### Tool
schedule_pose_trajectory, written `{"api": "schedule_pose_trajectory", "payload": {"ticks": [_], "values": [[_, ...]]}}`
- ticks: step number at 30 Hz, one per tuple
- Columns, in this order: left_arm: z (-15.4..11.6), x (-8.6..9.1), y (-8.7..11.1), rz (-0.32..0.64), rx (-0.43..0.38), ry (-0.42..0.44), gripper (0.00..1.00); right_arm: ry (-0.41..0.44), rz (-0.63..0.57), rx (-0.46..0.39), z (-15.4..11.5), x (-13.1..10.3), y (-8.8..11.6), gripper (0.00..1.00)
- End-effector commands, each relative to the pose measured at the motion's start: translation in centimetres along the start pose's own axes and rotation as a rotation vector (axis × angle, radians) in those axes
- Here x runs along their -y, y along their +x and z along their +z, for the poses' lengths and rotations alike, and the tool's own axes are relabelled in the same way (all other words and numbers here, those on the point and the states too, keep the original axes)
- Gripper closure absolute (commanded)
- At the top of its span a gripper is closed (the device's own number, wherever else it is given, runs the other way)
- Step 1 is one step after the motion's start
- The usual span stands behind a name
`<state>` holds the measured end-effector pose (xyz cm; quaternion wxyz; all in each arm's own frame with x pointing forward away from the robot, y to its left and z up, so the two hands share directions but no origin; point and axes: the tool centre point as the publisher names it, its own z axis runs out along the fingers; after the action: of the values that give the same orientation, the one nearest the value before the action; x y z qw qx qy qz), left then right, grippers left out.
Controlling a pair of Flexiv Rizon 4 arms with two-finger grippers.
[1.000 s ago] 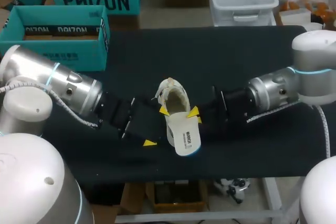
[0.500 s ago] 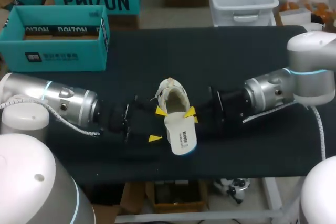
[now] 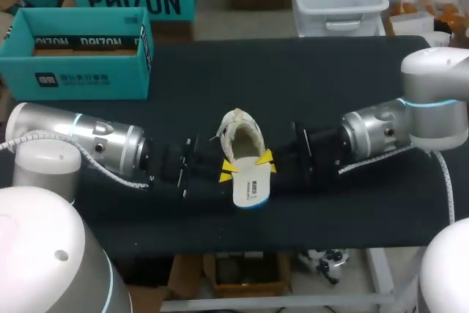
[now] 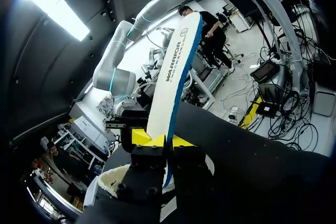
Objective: Open the shoe tongue, take the insole out of the shoe, put the insole back into the shoe, and pack the shoe into the shoebox
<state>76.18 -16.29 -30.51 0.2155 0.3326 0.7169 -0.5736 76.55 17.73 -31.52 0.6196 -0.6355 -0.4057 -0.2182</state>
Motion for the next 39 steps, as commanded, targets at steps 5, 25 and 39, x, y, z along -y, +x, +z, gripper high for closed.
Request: {"api": "schedule_pose_trajectory", "payload": {"ticks": [5,25,39], "values": [[0.5,-0.9,-0.3,-0.011,-0.004,-0.004,1.0,-0.012,-0.011,-0.016,0.5,0.1,-0.1,1.0],[1.9,-2.9,-1.9,-0.006,-0.047,-0.042,1.0,-0.042,-0.04,-0.065,1.0,-1.6,-0.6,1.0],[1.2,-4.1,-0.9,0.006,-0.074,-0.01,0.58,-0.064,-0.05,-0.087,0.5,-2.6,-0.3,1.0]]}}
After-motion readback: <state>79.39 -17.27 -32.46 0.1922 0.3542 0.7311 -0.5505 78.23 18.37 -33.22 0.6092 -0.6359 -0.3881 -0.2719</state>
